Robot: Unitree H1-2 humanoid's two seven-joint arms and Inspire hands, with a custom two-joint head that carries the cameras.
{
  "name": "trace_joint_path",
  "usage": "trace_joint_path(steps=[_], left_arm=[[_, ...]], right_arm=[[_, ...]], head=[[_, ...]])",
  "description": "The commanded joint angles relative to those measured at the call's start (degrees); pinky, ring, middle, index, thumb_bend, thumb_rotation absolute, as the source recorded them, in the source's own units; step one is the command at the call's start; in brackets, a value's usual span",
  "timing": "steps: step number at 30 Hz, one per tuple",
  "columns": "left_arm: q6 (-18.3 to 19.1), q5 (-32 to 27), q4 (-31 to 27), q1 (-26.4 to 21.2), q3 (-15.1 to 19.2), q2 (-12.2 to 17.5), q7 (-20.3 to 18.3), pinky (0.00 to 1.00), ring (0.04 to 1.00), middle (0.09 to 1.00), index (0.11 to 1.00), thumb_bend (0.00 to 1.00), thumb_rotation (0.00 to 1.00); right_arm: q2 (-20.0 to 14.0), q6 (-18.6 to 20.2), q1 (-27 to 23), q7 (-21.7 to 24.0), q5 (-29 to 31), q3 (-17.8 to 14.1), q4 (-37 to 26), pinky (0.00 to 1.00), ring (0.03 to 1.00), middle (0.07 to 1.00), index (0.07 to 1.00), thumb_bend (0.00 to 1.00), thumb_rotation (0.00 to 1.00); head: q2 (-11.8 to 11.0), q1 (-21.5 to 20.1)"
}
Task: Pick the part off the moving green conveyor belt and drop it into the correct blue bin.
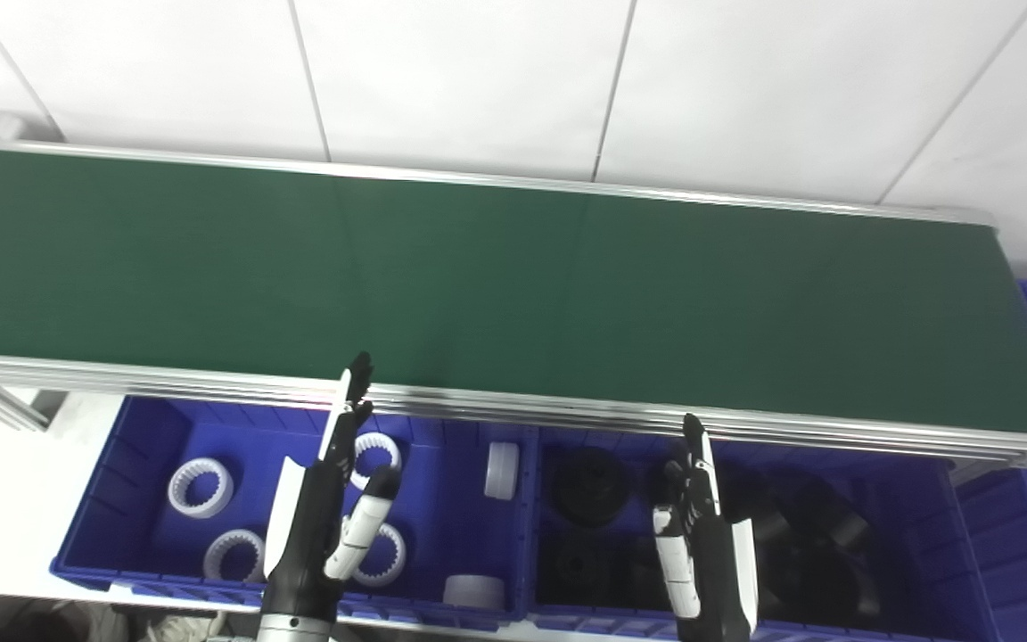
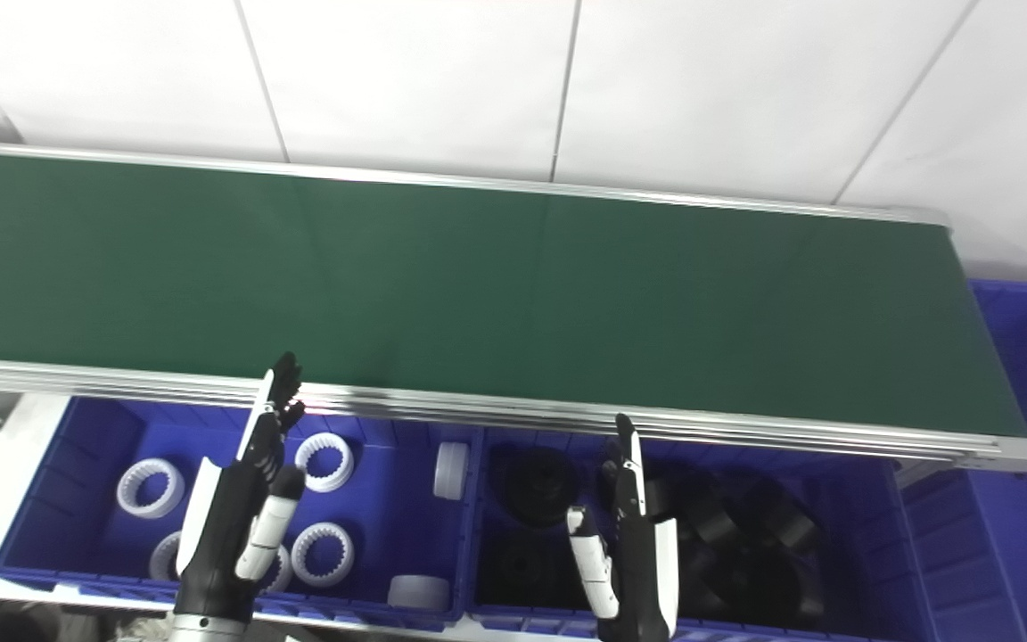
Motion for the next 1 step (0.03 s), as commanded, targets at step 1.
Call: trace_joint_path(steps=[1], left_arm=[[-3.2,-0.9,-0.7,-0.2,-0.2,-1.2,1.1,0.96,1.000,1.000,1.000,0.84,1.00]], right_arm=[[-0.1,-3.2,-0.3,-1.5,-0.6,0.8,-0.1,0.93,0.968,1.000,0.998,0.64,1.00]], head=[[-0.1,0.0]])
